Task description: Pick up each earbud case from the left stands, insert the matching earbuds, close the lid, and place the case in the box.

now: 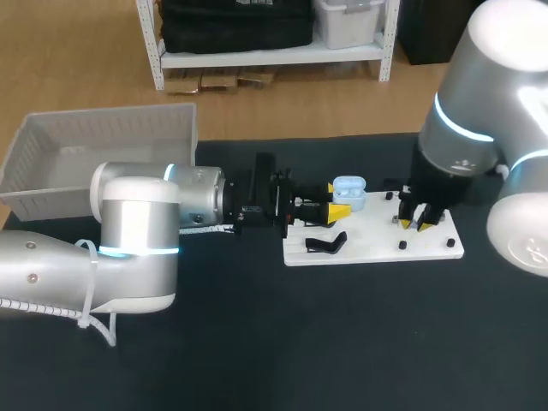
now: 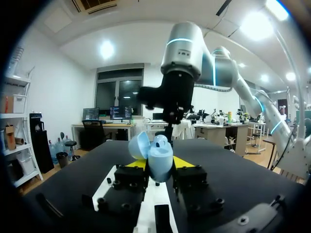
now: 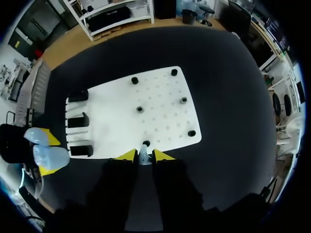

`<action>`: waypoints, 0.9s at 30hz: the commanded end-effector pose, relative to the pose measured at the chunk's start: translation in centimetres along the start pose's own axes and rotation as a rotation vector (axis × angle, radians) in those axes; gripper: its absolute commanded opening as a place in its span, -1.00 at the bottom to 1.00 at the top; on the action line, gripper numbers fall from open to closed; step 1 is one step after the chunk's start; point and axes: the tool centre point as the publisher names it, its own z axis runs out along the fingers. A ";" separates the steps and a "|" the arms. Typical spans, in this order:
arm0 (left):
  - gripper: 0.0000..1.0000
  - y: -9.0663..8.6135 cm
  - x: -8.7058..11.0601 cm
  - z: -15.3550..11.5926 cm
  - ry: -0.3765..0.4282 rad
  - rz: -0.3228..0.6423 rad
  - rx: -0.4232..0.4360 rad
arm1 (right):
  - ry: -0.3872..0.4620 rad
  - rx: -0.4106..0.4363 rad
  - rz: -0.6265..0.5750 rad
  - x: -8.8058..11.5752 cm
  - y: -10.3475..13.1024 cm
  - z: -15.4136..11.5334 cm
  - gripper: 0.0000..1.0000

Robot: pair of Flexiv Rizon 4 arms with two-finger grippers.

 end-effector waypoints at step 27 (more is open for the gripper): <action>-1.00 0.0 0.0 0.0 0.002 -0.001 0.000 | 0.070 0.011 -0.468 0.5 10.5 -10.3 -1.00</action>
